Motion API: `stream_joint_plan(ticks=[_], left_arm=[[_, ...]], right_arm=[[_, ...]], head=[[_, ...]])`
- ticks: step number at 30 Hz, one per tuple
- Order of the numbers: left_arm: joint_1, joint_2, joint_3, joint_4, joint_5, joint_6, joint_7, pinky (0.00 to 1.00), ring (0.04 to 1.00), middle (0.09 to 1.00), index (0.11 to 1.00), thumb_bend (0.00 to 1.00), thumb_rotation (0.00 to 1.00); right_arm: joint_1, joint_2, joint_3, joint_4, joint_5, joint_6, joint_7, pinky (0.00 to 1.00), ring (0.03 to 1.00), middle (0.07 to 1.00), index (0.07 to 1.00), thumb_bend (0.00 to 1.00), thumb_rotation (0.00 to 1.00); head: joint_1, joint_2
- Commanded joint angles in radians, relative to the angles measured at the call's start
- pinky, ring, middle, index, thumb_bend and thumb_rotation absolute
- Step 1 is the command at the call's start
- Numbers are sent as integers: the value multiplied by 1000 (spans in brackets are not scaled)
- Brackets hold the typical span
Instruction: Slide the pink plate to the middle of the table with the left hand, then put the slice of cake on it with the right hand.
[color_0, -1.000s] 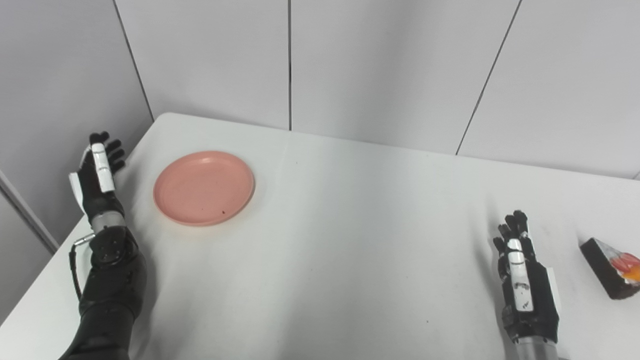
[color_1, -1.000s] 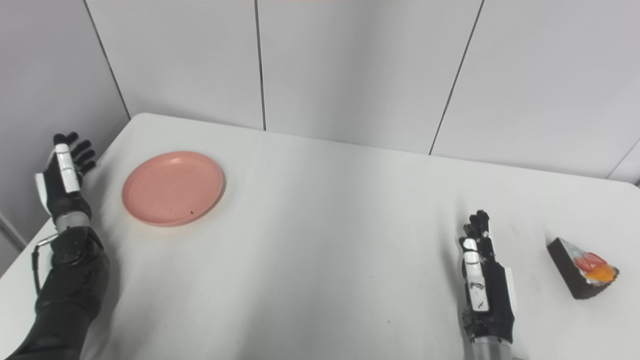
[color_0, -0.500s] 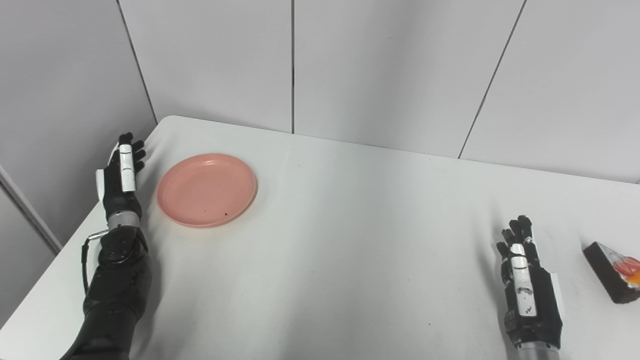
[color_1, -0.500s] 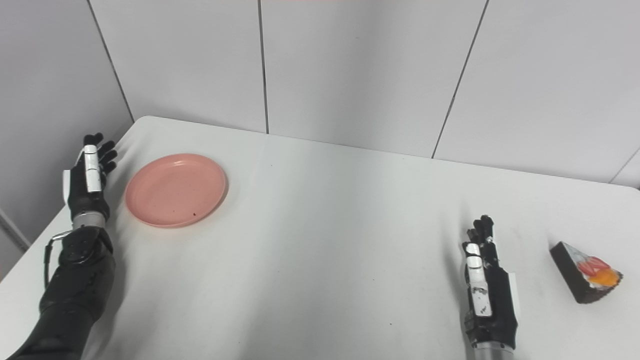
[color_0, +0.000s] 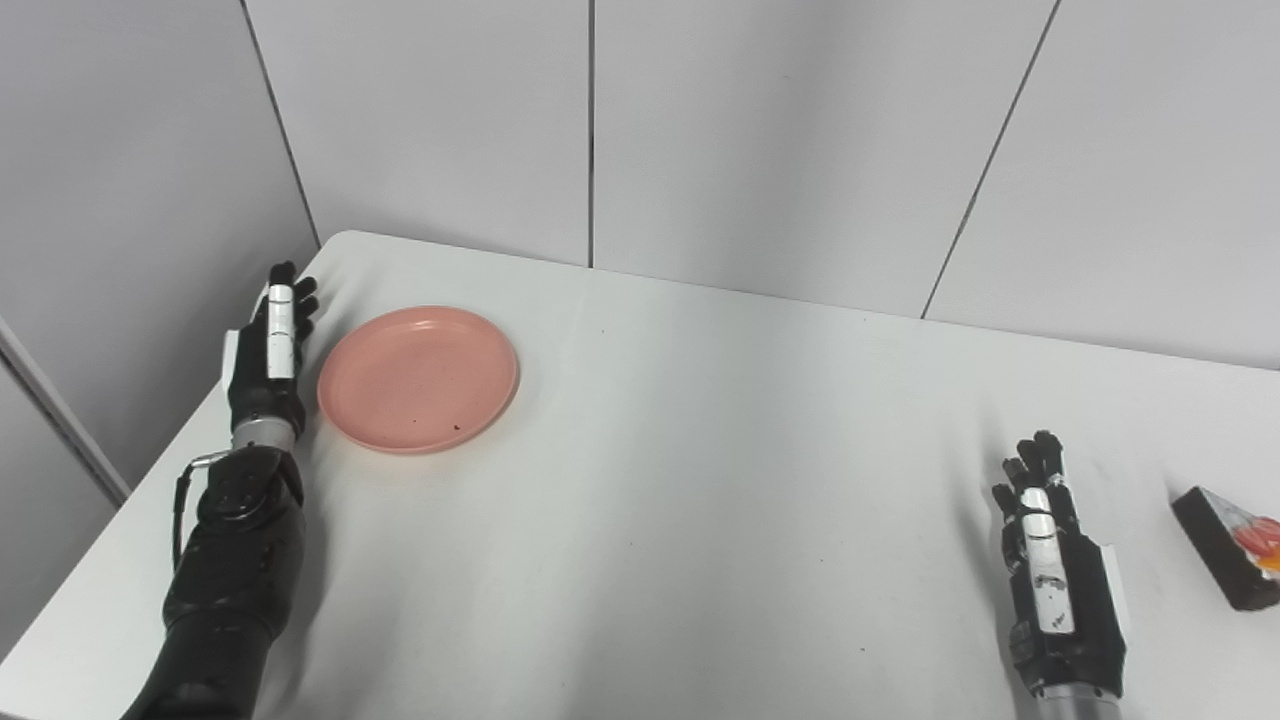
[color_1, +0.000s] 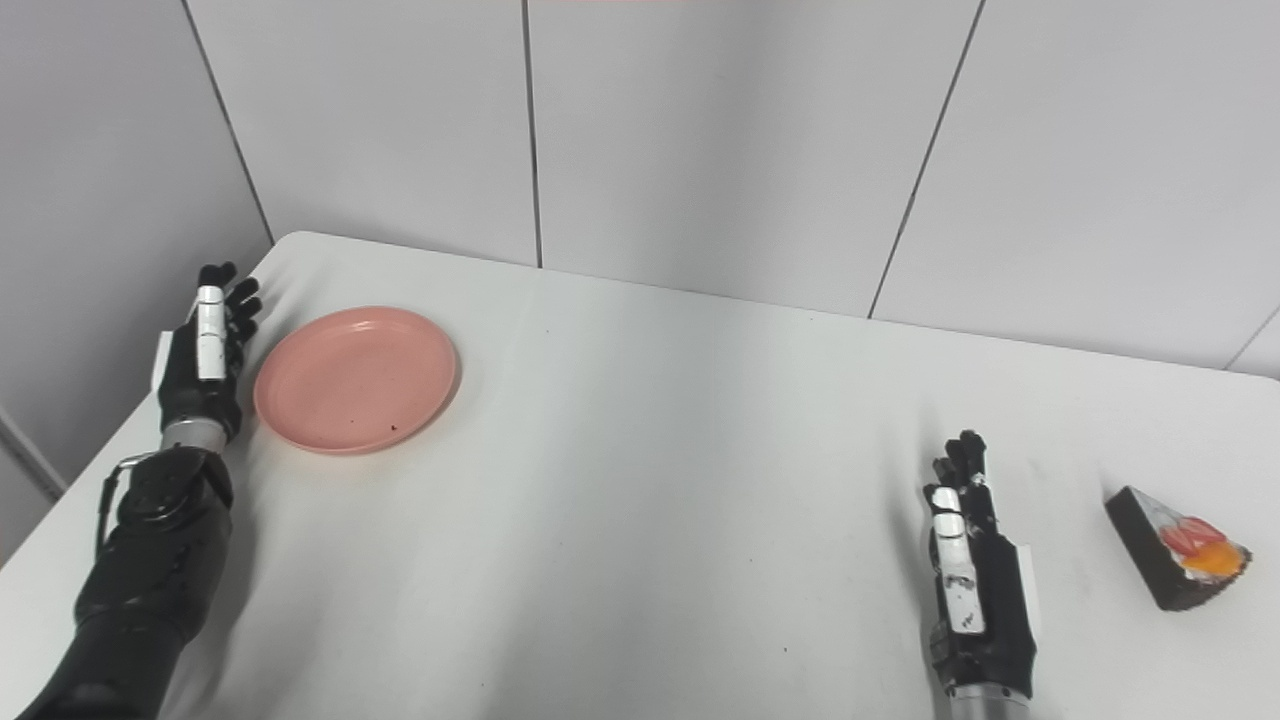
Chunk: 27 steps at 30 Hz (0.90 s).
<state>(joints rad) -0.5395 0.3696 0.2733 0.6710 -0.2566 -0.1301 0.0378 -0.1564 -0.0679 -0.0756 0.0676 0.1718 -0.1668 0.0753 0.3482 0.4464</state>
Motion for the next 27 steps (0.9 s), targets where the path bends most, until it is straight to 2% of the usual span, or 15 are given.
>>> stream_joint_plan(ticks=[1,6,9,18,21,27], left_arm=[[0,-25,-37,-21,-10,79,-74,959,938,924,925,899,1000],[5,-24,-50,-49,-15,128,-88,925,932,920,918,919,1000],[0,-30,-50,-44,-41,146,-124,922,938,924,923,912,1000],[-14,-44,-54,-7,-95,149,-192,902,918,908,904,896,1000],[-10,-51,-61,-22,-110,160,-214,914,929,915,906,894,1000],[-3,-70,-92,-62,-108,184,-225,919,929,915,908,898,1000]], right_arm=[[9,3,-1,3,2,-17,4,1000,1000,1000,1000,513,813],[8,7,-2,4,4,-21,2,1000,1000,1000,1000,521,809],[9,6,2,-8,-5,-11,0,1000,1000,1000,1000,521,809],[10,10,1,-17,-12,-4,-11,1000,1000,999,1000,532,809],[12,10,5,-22,-17,0,-12,1000,1000,998,1000,530,828],[7,17,1,-12,-13,-11,-17,1000,997,993,996,544,800]], head=[[0,1],[-2,3],[-2,3],[-6,6],[-7,6],[-11,7]])
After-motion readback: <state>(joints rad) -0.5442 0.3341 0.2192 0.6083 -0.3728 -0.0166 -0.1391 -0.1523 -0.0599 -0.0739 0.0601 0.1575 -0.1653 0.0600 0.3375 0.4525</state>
